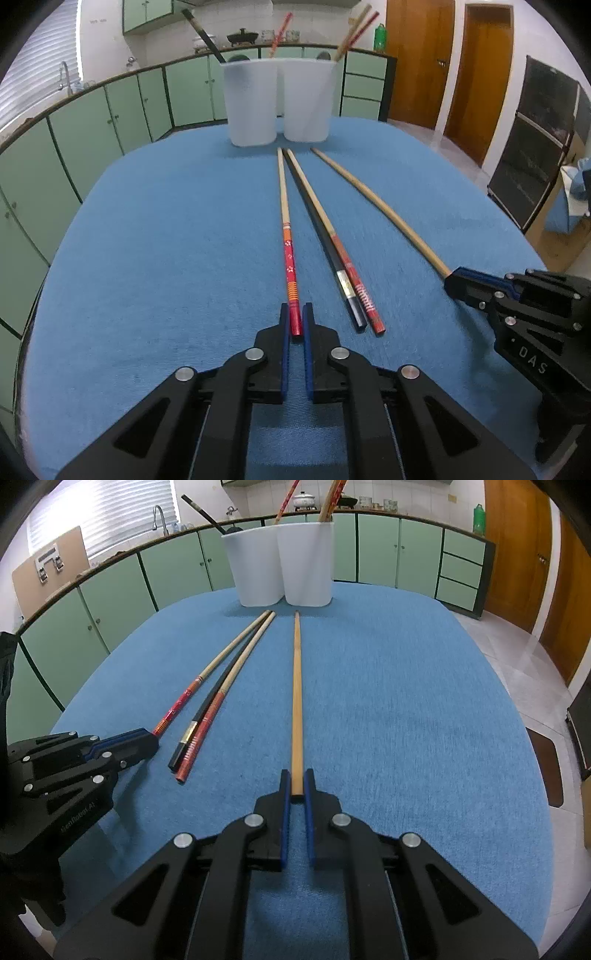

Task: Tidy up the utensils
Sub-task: 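Close the left tool on a red-patterned chopstick's end, then lift both chopsticks and carry them over the white caddy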

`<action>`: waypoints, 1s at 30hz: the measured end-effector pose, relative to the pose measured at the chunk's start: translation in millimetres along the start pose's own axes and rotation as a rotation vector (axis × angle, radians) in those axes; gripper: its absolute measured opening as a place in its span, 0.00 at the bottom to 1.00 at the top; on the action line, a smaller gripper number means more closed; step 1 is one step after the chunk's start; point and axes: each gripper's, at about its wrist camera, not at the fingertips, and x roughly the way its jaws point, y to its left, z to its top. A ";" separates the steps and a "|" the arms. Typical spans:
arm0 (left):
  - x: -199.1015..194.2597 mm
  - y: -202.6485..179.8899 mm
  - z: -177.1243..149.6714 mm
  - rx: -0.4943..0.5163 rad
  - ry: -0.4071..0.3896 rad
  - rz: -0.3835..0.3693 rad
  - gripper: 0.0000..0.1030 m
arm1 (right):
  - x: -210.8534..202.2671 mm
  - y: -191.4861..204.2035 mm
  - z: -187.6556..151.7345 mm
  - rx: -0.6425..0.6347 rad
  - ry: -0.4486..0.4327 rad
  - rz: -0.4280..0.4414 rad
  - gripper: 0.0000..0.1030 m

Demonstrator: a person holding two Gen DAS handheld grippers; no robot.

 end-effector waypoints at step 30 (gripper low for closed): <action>-122.8 21.2 125.2 0.043 -0.372 -0.011 0.06 | -120.0 -4.9 140.6 -0.105 -0.314 0.086 0.06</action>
